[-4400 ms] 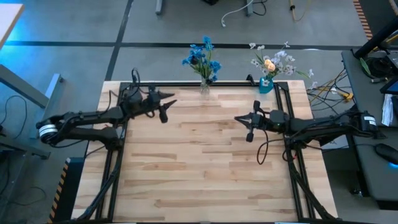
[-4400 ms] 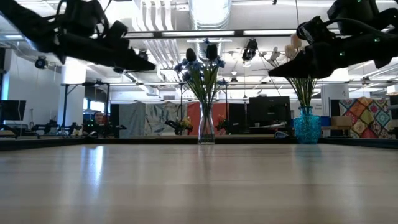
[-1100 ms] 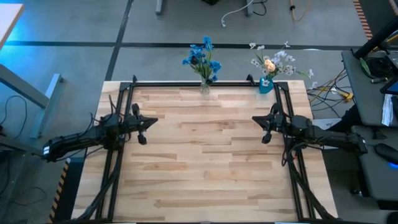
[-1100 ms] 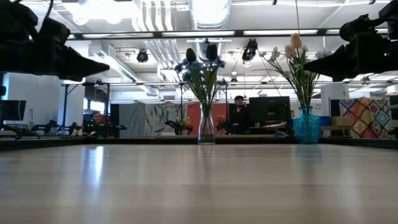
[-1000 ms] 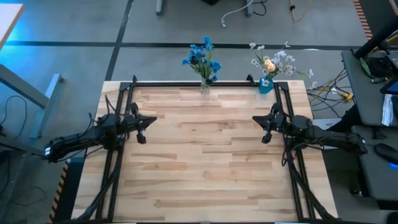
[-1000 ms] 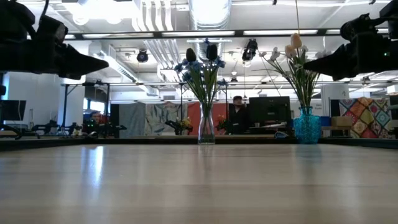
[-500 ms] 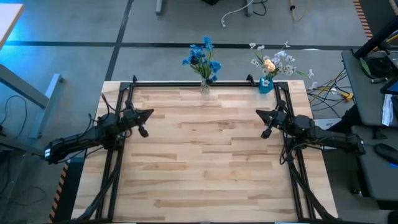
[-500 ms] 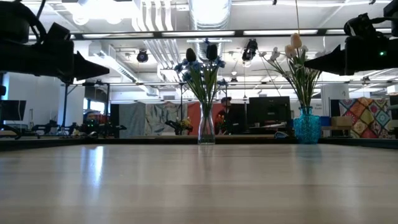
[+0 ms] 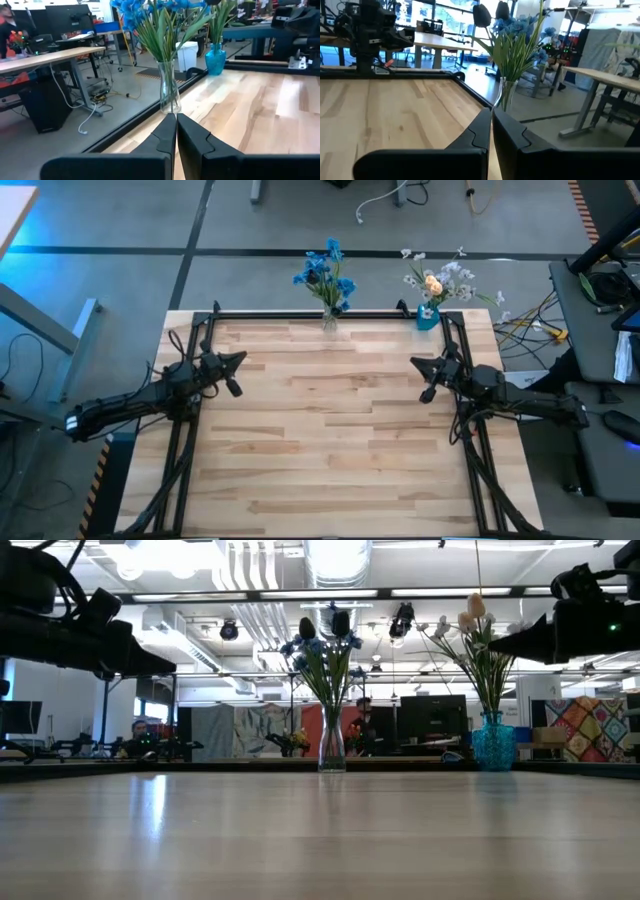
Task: Sort flowers into vase by color
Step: Return to Home Position
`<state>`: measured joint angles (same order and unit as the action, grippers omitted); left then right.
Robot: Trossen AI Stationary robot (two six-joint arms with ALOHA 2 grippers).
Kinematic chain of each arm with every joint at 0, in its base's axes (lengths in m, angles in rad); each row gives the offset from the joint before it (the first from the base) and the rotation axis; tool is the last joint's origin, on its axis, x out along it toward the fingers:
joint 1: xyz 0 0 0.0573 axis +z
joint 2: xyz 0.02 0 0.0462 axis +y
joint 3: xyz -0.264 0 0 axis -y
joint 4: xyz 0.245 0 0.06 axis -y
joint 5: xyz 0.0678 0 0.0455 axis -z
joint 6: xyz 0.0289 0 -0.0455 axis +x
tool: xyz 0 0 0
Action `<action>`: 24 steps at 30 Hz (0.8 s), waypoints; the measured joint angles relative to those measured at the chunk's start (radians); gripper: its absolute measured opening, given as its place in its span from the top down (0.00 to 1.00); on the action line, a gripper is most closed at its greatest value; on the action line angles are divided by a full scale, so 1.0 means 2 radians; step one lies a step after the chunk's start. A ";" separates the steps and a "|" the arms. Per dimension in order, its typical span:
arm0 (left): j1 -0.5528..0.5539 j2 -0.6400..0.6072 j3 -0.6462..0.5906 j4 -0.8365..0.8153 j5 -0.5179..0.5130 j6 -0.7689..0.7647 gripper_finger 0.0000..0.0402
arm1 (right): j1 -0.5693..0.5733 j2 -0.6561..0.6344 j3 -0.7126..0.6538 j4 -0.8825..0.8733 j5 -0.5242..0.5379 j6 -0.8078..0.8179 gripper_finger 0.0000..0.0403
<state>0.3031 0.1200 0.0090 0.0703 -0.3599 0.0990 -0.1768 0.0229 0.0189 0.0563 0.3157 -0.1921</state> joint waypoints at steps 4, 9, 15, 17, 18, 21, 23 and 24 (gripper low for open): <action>0.000 0.001 0.000 0.018 -0.003 -0.001 1.00 | 0.000 0.003 0.000 0.000 0.000 0.008 0.97; 0.000 0.003 0.004 0.026 -0.001 -0.002 1.00 | 0.000 0.003 0.000 0.000 0.000 0.008 0.97; 0.000 0.009 0.012 0.027 0.001 -0.002 1.00 | 0.000 0.003 0.000 0.000 0.000 0.008 0.97; 0.000 0.010 0.012 0.027 0.001 -0.002 1.00 | 0.000 0.003 0.000 0.000 0.000 0.008 0.97; 0.000 0.011 0.012 0.028 0.001 -0.002 1.00 | 0.000 0.003 0.000 0.000 0.000 0.008 0.97; 0.000 0.014 0.012 0.027 0.001 -0.002 1.00 | 0.000 0.003 0.000 0.000 0.000 0.008 0.97; 0.000 0.016 0.013 0.028 0.001 -0.002 1.00 | 0.000 0.003 0.000 0.000 0.000 0.008 0.97; 0.000 0.017 0.013 0.028 0.001 -0.002 1.00 | 0.000 0.003 0.000 0.000 0.000 0.008 0.97</action>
<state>0.3031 0.1550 0.0341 0.1253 -0.3576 0.0952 -0.1768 0.0292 0.0186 0.0564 0.3154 -0.1753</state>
